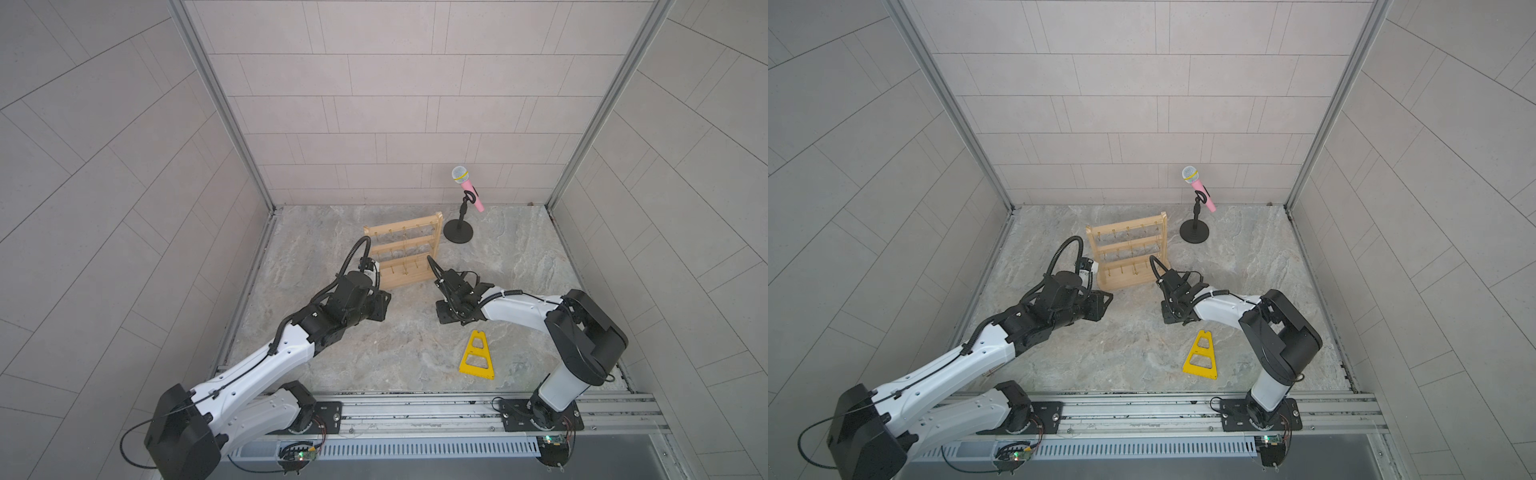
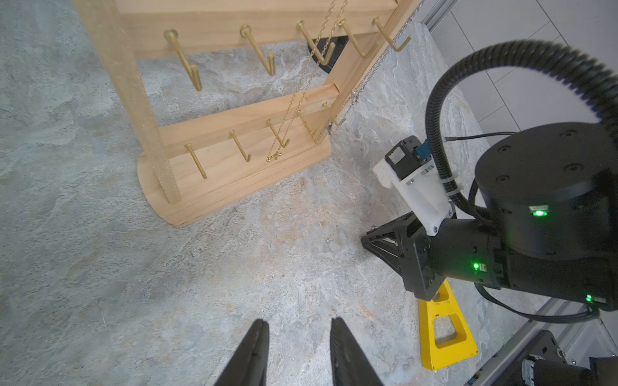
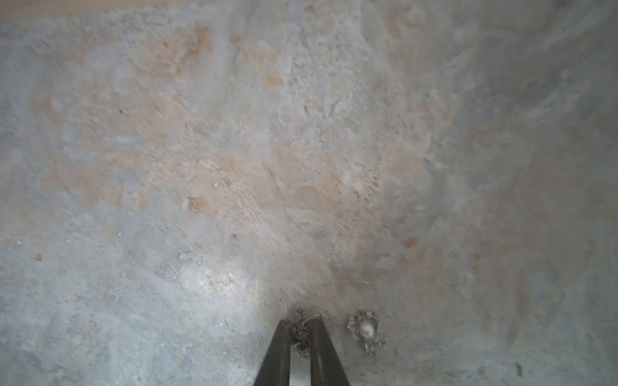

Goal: Hang the necklace on the jewelry display stand
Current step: Pick up the necklace from the center of the board.

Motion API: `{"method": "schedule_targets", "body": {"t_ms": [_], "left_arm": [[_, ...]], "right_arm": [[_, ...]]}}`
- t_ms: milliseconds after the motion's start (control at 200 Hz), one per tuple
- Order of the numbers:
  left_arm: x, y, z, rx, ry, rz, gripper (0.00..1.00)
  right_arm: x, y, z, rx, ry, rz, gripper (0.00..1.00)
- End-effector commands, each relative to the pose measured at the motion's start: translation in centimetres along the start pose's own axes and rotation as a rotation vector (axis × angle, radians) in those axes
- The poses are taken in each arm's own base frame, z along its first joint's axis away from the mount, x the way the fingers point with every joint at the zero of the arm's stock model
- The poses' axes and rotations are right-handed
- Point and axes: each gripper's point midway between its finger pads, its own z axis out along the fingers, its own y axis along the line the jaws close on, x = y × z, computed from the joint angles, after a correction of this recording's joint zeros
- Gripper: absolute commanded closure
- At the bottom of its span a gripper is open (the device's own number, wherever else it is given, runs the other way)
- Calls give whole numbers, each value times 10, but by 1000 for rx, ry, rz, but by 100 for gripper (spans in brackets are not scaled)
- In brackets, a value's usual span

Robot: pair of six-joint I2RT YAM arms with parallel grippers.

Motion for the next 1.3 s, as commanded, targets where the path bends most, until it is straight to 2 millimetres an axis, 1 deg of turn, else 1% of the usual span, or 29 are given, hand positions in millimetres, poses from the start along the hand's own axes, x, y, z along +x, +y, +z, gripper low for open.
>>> {"method": "schedule_targets", "body": {"t_ms": [0,210,435,690,820,956,1076,1191,1296], "left_arm": [[-1,5,-4,-19,-10,10,64],[-2,4,-5,-17,-16,7,64],[-4,3,-6,-12,-20,2,64],[-7,-6,-3,30,-13,5,64],[-7,-19,-1,87,9,25,64],[-8,-41,-1,176,34,52,64],[-9,-66,-3,273,27,96,63],[-10,-84,-7,338,13,140,61],[-14,-98,-11,383,-11,167,60]], "right_arm": [[10,-6,3,28,20,24,88],[-3,-1,-19,2,-37,25,92],[-17,3,-48,-21,-103,22,92],[-29,4,-81,-30,-166,-5,93],[-38,6,-104,-33,-203,-37,93],[-53,11,-140,-44,-271,-72,93],[-65,14,-172,-58,-329,-94,93],[-76,21,-201,-85,-406,-113,93],[-83,29,-225,-122,-447,-126,93]]}}
